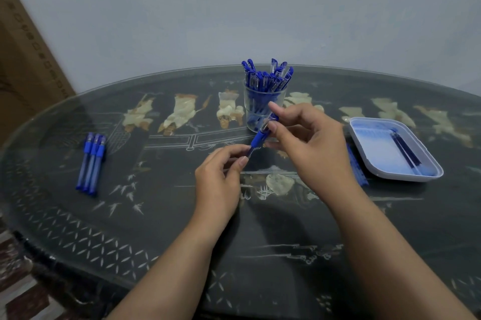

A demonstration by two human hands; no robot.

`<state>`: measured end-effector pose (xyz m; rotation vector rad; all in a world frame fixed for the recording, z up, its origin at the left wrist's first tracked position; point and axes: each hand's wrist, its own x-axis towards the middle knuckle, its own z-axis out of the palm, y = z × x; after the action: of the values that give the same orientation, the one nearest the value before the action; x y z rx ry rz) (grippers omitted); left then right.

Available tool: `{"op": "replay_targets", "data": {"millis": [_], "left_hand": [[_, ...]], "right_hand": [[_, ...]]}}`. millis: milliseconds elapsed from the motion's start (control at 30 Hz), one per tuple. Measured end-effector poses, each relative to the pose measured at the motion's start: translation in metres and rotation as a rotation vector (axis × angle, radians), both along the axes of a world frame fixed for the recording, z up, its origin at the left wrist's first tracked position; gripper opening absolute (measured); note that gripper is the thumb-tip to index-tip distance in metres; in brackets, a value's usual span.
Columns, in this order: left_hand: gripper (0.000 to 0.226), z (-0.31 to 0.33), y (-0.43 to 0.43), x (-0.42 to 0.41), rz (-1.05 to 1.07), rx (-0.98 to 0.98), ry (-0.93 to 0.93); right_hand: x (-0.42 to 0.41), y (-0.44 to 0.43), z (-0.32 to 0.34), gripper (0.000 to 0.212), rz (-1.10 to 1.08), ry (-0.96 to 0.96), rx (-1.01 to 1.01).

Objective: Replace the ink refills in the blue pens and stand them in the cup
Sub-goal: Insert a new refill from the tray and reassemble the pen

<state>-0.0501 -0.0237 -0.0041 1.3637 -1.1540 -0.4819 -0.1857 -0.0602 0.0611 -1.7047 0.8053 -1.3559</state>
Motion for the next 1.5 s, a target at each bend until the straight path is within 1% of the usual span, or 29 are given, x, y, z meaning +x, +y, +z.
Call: {"op": "replay_targets", "data": {"millis": [167, 300, 400, 533, 667, 733, 800, 900, 967, 1033, 1100, 1133, 1167, 1267, 1400, 1500], "left_hand": [[0.039, 0.002, 0.002, 0.001, 0.006, -0.004, 0.009], [0.033, 0.004, 0.005, -0.001, 0.012, 0.003, 0.011], [0.03, 0.006, 0.007, -0.002, 0.003, 0.0, 0.045], [0.03, 0.005, 0.006, -0.002, -0.006, -0.022, 0.017], [0.031, 0.004, 0.006, -0.003, -0.028, -0.049, 0.009], [0.028, 0.004, 0.004, -0.001, -0.036, -0.078, 0.002], [0.024, 0.007, 0.004, 0.005, -0.035, -0.112, -0.064], [0.023, 0.012, 0.006, 0.028, 0.052, -0.079, -0.322], [0.027, 0.009, 0.009, 0.052, 0.164, 0.008, -0.511], [0.033, 0.003, 0.013, 0.071, 0.226, 0.179, -0.662], [0.037, 0.0, 0.016, 0.077, 0.214, 0.408, -0.718], [0.037, -0.002, 0.016, 0.076, 0.204, 0.482, -0.752], [0.037, -0.004, 0.016, 0.076, 0.197, 0.507, -0.788], [0.034, -0.004, 0.015, 0.075, 0.199, 0.478, -0.81], [0.032, -0.004, 0.015, 0.075, 0.207, 0.475, -0.807], [0.033, -0.003, 0.015, 0.074, 0.202, 0.49, -0.816]], "right_hand": [[0.005, 0.002, -0.001, 0.031, -0.007, 0.007, -0.01], [0.007, 0.003, -0.003, 0.037, -0.009, -0.03, 0.007], [0.006, 0.001, -0.007, 0.029, -0.022, -0.059, 0.034], [0.005, -0.003, -0.01, 0.023, -0.044, -0.075, 0.05], [0.003, -0.004, -0.01, 0.033, -0.076, -0.032, 0.045], [0.002, -0.007, 0.0, 0.034, -0.111, -0.022, 0.012], [-0.002, -0.015, 0.023, 0.033, -0.155, -0.053, -0.031], [-0.014, -0.034, 0.065, 0.03, -0.266, -0.161, -0.107], [-0.02, -0.05, 0.086, 0.029, -0.367, -0.196, -0.181], [-0.021, -0.064, 0.095, 0.028, -0.456, -0.189, -0.22], [-0.02, -0.077, 0.094, 0.028, -0.518, -0.16, -0.232], [-0.018, -0.082, 0.091, 0.028, -0.537, -0.131, -0.238], [-0.016, -0.087, 0.088, 0.027, -0.549, -0.089, -0.244], [-0.009, -0.096, 0.074, 0.028, -0.527, 0.056, -0.233], [-0.003, -0.102, 0.063, 0.027, -0.489, 0.123, -0.149], [-0.001, -0.107, 0.054, 0.02, -0.482, 0.223, -0.105]]}}
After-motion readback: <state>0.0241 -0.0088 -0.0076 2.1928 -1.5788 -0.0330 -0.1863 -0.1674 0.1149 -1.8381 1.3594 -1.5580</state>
